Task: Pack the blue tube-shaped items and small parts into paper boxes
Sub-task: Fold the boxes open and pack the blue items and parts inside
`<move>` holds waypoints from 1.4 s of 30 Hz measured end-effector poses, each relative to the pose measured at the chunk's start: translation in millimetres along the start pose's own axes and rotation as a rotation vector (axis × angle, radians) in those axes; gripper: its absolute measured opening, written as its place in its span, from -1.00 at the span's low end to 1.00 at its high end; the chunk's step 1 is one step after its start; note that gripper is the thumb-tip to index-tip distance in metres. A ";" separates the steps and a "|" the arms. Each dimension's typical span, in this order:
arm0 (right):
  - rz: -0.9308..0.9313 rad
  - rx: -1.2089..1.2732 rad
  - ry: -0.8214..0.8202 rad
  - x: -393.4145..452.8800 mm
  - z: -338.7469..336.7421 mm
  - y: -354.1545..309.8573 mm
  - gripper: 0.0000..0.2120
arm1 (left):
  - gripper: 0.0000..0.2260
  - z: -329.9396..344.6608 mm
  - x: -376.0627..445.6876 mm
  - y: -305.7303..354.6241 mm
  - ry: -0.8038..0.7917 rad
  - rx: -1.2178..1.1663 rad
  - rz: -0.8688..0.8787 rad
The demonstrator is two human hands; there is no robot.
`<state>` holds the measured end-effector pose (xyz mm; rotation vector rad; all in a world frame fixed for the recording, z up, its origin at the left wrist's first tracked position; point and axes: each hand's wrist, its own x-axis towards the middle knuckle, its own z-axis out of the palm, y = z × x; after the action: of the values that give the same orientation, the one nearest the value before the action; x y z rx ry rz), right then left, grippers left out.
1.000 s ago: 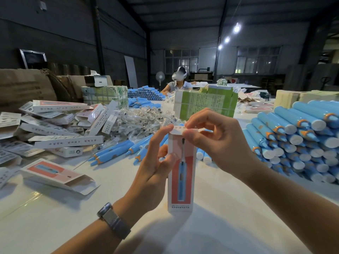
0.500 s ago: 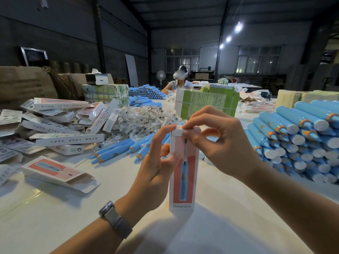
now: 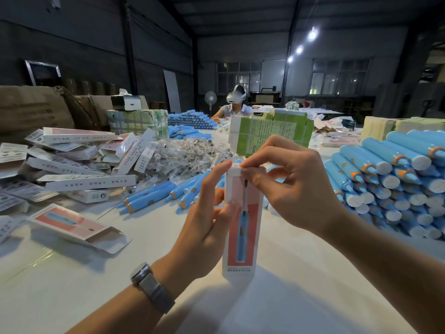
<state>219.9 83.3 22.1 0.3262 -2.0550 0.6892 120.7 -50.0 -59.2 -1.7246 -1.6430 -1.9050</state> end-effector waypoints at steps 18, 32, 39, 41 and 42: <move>0.159 0.079 0.003 7.8 -8.4 -5.0 -0.89 | -0.46 -3.4 1.1 -2.3 -0.058 -0.011 0.032; 0.191 0.145 -0.182 15.8 -22.5 -2.2 -0.96 | -0.52 -3.2 1.5 -3.3 -0.066 -0.008 0.033; 0.125 0.042 -0.187 9.5 -20.8 1.8 -0.81 | -0.54 -4.1 2.1 -1.7 -0.029 -0.068 -0.001; 0.109 0.055 -0.182 9.4 -20.8 2.8 -0.83 | -0.55 -3.7 2.3 -0.4 -0.026 -0.068 -0.006; 0.105 0.068 -0.182 9.6 -21.1 3.1 -0.85 | -0.55 -3.6 2.4 0.2 -0.025 -0.069 -0.007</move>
<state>227.7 98.6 38.0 0.3325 -2.2374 0.8197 117.6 -51.3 -56.4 -1.7775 -1.6119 -1.9735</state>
